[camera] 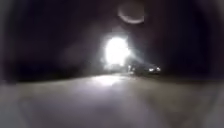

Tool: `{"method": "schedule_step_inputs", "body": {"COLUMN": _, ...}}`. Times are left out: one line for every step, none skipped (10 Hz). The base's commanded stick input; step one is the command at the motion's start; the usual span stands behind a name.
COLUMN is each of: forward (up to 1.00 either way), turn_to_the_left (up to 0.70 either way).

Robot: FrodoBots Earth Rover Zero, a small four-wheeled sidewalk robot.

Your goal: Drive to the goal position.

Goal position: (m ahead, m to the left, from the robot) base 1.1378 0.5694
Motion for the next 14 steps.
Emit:
{"method": "schedule_step_inputs", "body": {"forward": 1.0, "turn_to_the_left": 0.0}}
{"method": "schedule_step_inputs", "body": {"forward": 1.0, "turn_to_the_left": 0.0}}
{"method": "schedule_step_inputs", "body": {"forward": 1.0, "turn_to_the_left": 0.0}}
{"method": "schedule_step_inputs", "body": {"forward": 1.0, "turn_to_the_left": 0.0}}
{"method": "schedule_step_inputs", "body": {"forward": 1.0, "turn_to_the_left": 0.0}}
{"method": "schedule_step_inputs", "body": {"forward": 1.0, "turn_to_the_left": 0.0}}
{"method": "schedule_step_inputs", "body": {"forward": 1.0, "turn_to_the_left": 0.0}}
{"method": "schedule_step_inputs", "body": {"forward": 1.0, "turn_to_the_left": 0.0}}
{"method": "schedule_step_inputs", "body": {"forward": 1.0, "turn_to_the_left": 0.0}}
{"method": "schedule_step_inputs", "body": {"forward": 1.0, "turn_to_the_left": 0.0}}
{"method": "schedule_step_inputs", "body": {"forward": 1.0, "turn_to_the_left": 0.0}}
{"method": "schedule_step_inputs", "body": {"forward": 1.0, "turn_to_the_left": 0.06}}
{"method": "schedule_step_inputs", "body": {"forward": 1.0, "turn_to_the_left": 0.11}}
{"method": "schedule_step_inputs", "body": {"forward": 1.0, "turn_to_the_left": 0.11}}
